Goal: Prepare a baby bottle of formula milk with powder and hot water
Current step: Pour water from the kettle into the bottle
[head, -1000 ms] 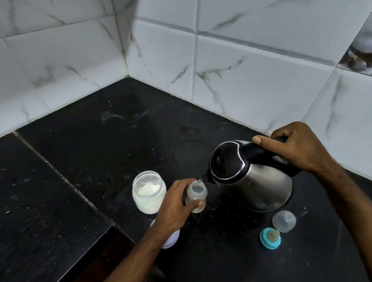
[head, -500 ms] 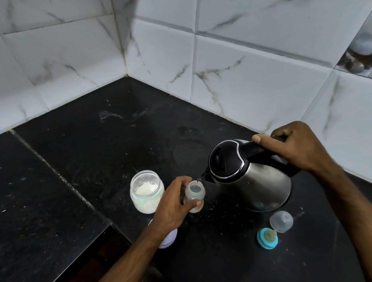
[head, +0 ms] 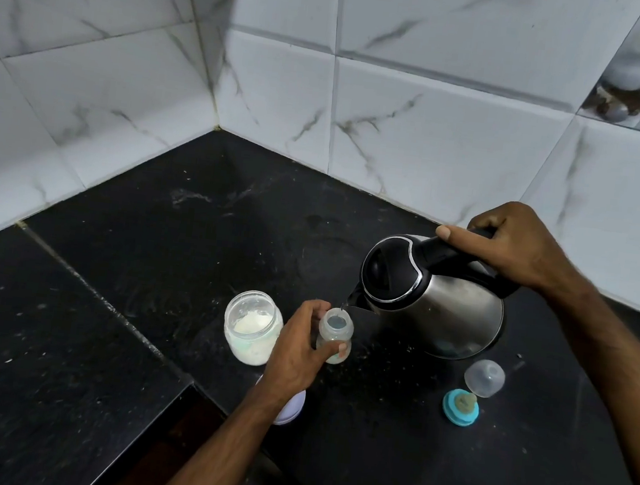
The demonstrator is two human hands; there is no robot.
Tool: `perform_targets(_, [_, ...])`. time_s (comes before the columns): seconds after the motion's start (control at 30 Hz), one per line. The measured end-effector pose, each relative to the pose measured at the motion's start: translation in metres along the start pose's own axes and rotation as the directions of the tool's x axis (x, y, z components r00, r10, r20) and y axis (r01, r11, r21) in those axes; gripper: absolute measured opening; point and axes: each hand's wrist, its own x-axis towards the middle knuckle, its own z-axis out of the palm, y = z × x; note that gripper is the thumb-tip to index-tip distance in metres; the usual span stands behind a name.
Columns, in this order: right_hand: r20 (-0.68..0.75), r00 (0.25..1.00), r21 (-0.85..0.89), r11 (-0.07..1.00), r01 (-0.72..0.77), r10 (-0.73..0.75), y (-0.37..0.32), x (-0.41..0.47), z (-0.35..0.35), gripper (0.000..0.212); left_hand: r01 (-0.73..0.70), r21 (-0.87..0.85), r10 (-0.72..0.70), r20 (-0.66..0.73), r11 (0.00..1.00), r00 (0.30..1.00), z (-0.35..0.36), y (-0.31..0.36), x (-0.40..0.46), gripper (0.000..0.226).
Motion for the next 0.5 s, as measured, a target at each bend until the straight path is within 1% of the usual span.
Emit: perform_targets(0.5, [-0.006,1.000,0.002,1.000,0.014,-0.014,-0.0045,0.0000,-0.0036,0.075,0.008,0.021,-0.008,0.001,1.000,1.000,-0.0002,0.0010,-0.0005,0.062])
